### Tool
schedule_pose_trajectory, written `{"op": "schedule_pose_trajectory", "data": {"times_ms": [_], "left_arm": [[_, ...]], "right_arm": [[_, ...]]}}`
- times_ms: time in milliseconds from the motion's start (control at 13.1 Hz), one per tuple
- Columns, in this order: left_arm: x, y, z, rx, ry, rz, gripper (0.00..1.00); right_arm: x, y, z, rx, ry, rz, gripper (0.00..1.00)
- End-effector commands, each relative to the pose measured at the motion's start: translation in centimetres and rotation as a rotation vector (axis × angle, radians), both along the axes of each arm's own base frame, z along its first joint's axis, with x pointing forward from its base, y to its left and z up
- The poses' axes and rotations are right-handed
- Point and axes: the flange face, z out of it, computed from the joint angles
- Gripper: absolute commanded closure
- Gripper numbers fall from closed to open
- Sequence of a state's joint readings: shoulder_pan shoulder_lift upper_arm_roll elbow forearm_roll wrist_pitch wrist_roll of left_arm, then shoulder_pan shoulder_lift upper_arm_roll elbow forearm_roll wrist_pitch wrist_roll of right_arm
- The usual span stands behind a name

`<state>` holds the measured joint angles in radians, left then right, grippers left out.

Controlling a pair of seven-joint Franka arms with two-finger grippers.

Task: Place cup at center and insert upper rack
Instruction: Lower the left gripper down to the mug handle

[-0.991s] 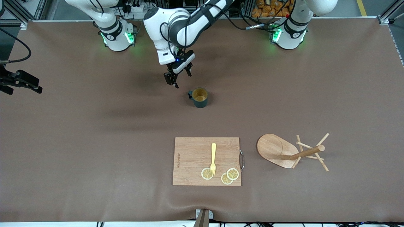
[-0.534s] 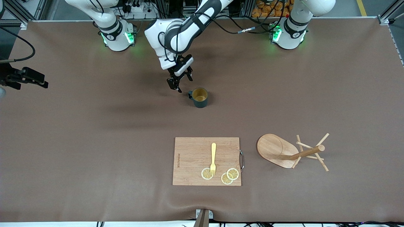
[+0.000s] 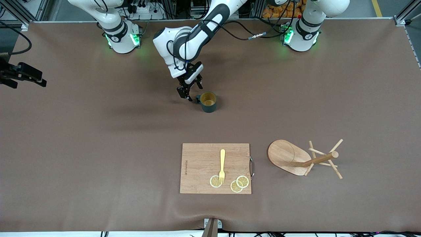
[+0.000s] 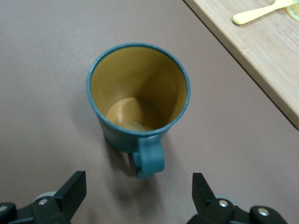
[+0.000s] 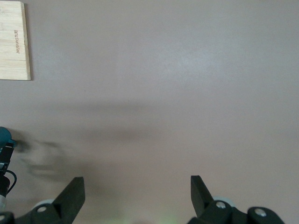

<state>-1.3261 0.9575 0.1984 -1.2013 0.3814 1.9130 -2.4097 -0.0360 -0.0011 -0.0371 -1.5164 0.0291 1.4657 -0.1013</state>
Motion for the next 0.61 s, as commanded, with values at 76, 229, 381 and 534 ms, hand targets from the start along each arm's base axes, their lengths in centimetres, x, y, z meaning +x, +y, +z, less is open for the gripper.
{"op": "schedule_pose_trajectory", "data": {"times_ms": [76,229,381,534], "left_arm": [[0.6,-0.7,-0.4,-0.034,-0.062,0.01,0.0],[0.6,-0.5,-1.6,-0.026,-0.062,0.011,0.0],[0.6,-0.5,-2.2,-0.025,-0.061,0.009,0.0],[0.8,-0.4,-2.3,-0.025,-0.061,0.013,0.04]], "right_arm": [[-1.0,-0.2,1.7,0.005,-0.028,-0.009,0.0],[-1.2,-0.1,2.6,0.004,-0.038,-0.006,0.0],[-1.1,-0.4,2.4,0.006,-0.035,-0.012,0.0],[-1.0,-0.2,2.3,0.006,-0.032,-0.01,0.0]]}}
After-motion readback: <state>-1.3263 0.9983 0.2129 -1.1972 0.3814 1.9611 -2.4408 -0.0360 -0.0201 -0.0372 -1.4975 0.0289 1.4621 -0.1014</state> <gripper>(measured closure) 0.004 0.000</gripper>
